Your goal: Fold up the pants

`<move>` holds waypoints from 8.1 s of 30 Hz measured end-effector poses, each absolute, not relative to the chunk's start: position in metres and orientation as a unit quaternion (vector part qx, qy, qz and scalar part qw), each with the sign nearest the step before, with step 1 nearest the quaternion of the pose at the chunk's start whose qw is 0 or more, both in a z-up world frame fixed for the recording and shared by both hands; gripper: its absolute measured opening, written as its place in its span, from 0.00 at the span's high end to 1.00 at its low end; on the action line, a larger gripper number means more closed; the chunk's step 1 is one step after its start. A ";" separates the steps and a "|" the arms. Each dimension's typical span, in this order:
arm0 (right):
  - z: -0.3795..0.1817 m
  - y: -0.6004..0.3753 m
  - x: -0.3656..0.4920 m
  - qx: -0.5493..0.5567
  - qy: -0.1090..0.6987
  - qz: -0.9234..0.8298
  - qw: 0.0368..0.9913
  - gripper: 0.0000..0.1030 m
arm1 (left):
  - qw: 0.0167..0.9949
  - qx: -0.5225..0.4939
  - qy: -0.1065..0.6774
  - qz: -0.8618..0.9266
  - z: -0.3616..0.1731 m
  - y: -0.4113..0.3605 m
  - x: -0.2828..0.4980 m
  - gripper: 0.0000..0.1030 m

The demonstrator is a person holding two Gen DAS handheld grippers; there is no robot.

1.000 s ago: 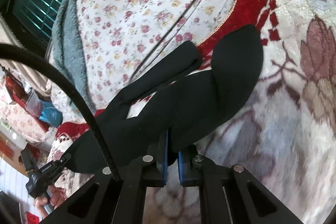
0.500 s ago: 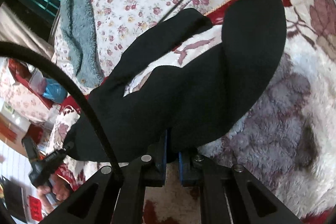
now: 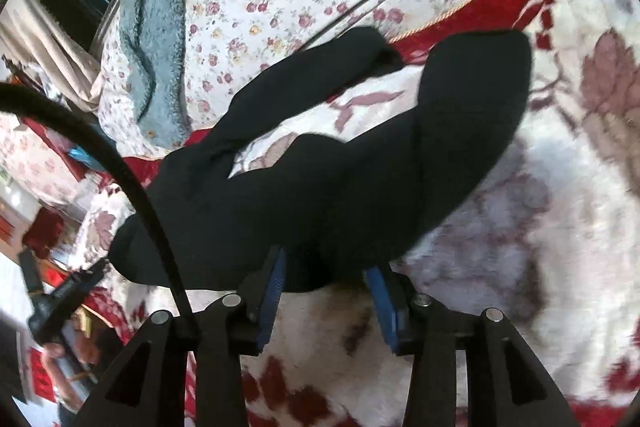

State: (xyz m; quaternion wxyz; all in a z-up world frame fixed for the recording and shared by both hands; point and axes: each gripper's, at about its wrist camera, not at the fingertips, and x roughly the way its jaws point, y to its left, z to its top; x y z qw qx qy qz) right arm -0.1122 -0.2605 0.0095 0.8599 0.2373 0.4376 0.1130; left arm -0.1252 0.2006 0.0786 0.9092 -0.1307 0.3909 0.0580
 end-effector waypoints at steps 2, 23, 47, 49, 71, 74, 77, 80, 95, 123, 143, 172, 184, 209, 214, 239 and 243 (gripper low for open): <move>0.013 -0.273 -0.116 0.239 0.432 0.101 0.864 0.61 | 0.915 -0.128 0.381 0.042 0.088 0.189 -0.128 0.57; 0.023 -0.322 -0.016 0.166 0.436 0.027 0.884 0.57 | 0.836 -0.016 0.465 -0.292 0.063 -0.068 -0.021 0.57; -0.003 -0.319 0.021 0.070 0.472 0.059 0.877 0.80 | 0.752 0.143 0.474 -0.435 0.018 -0.123 0.014 0.65; 0.003 -0.326 0.015 0.088 0.462 0.060 0.880 0.87 | 0.750 0.154 0.468 -0.442 0.021 -0.128 0.009 0.80; 0.013 -0.417 -0.152 0.237 0.478 -0.038 0.845 0.89 | 0.780 0.169 0.444 -0.407 0.032 -0.139 -0.007 0.95; 0.024 -0.423 -0.158 0.258 0.466 -0.033 0.846 0.84 | 0.772 0.172 0.446 -0.418 0.036 -0.147 -0.011 0.94; 0.043 -0.431 -0.164 0.265 0.428 -0.028 0.864 0.75 | 0.761 0.168 0.451 -0.434 0.041 -0.157 -0.011 0.79; 0.054 -0.438 -0.152 0.248 0.414 -0.029 0.876 0.64 | 0.755 0.162 0.456 -0.441 0.044 -0.168 -0.010 0.66; 0.016 -0.414 -0.081 0.078 0.504 -0.011 0.860 0.63 | 0.728 0.246 0.464 -0.441 0.013 -0.202 -0.002 0.61; 0.046 -0.440 -0.124 0.164 0.439 0.014 0.884 0.88 | 0.760 0.161 0.458 -0.432 0.037 -0.193 -0.007 0.96; 0.035 -0.376 -0.120 0.244 0.419 0.074 0.871 0.61 | 0.802 0.007 0.498 -0.329 0.027 -0.058 -0.048 0.65; 0.023 -0.208 -0.099 0.212 0.469 0.260 0.817 0.55 | 0.873 -0.243 0.422 -0.014 0.044 0.246 -0.118 0.42; -0.003 -0.192 -0.118 0.329 0.481 0.277 0.764 0.53 | 0.842 -0.344 0.415 0.014 0.020 0.269 -0.095 0.41; -0.003 -0.200 -0.110 0.417 0.394 0.250 0.780 0.92 | 0.864 -0.299 0.401 0.053 0.036 0.262 -0.076 0.86; -0.012 -0.193 -0.108 0.398 0.417 0.266 0.772 0.92 | 0.866 -0.267 0.421 0.053 0.025 0.270 -0.084 0.85; 0.025 -0.280 -0.026 0.343 0.436 0.203 0.807 0.52 | 0.871 -0.229 0.433 -0.040 0.085 0.227 -0.055 0.46; 0.015 -0.292 0.013 0.390 0.431 0.213 0.785 0.52 | 0.862 -0.195 0.455 -0.107 0.079 0.178 -0.005 0.46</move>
